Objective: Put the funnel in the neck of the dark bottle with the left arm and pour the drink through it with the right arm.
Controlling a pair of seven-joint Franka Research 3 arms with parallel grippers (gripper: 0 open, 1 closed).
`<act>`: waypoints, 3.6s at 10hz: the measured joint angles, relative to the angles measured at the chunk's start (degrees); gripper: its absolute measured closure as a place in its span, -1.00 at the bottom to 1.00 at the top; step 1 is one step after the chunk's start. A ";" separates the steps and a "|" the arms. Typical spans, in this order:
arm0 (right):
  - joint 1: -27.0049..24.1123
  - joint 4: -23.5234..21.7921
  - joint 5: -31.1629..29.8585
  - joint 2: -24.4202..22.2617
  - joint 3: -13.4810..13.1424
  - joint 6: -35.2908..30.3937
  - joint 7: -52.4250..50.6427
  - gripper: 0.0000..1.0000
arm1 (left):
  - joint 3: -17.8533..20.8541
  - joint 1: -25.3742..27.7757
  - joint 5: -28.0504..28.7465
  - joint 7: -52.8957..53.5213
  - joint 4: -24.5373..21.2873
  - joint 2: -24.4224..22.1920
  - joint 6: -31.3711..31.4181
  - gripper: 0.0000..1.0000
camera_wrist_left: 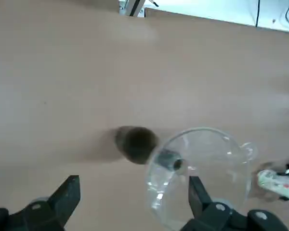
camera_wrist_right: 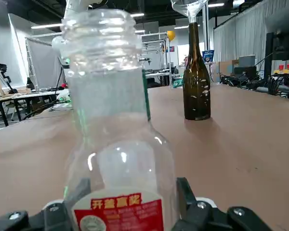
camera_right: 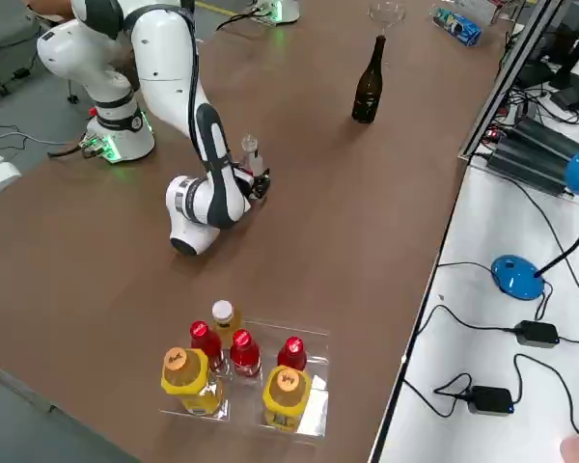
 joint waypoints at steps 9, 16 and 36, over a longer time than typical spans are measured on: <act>0.28 0.43 0.27 -1.58 -1.79 -1.47 4.46 -0.04 | 8.06 7.18 -18.12 57.00 -2.10 1.34 -17.24 -0.89; 4.31 0.06 0.28 -17.07 -2.65 4.67 22.28 -0.01 | 5.44 6.48 -41.01 101.44 -2.32 11.21 -5.88 -0.98; 6.93 -0.82 -6.64 -47.40 31.12 49.34 104.10 -0.02 | -1.97 5.08 -71.14 156.37 -1.89 23.47 4.28 -0.81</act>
